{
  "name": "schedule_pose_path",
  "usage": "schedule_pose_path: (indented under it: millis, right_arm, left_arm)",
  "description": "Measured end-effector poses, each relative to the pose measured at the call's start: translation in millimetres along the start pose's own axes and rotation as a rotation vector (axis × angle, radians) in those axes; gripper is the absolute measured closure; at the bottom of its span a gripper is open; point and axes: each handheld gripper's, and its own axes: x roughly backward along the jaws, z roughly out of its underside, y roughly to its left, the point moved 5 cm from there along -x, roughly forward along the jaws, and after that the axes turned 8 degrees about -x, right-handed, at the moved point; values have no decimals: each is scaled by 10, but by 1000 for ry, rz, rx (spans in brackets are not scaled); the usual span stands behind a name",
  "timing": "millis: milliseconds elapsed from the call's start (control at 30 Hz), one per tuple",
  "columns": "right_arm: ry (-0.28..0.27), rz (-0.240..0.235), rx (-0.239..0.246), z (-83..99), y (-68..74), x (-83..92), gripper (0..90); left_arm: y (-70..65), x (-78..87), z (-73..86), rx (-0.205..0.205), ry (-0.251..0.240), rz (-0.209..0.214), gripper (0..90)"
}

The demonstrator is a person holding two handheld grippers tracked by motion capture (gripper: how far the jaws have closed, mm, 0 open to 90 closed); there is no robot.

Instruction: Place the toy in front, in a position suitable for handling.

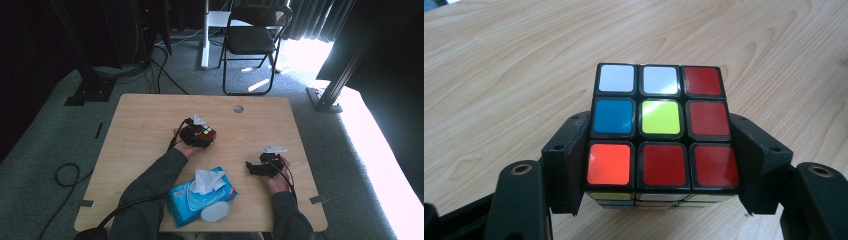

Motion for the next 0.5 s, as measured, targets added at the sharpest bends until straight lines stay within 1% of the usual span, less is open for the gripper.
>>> schedule_pose_path:
  millis: [67,133,367,433,500]
  right_arm:
    - [0,0,0,0,0,0,133]
    - [0,0,0,0,-1,0,133]
    - [0,0,0,0,0,0,133]
    - [0,0,0,0,0,0,133]
    - [0,0,0,0,-1,0,133]
  left_arm:
    - [-29,-39,-2,-4,4,-1,340]
    - [-50,-63,5,-28,19,-6,340]
    - [-30,-125,67,-26,38,-4,340]
    - [-25,-137,75,-18,33,4,340]
    - [-23,-142,74,-20,30,6,340]
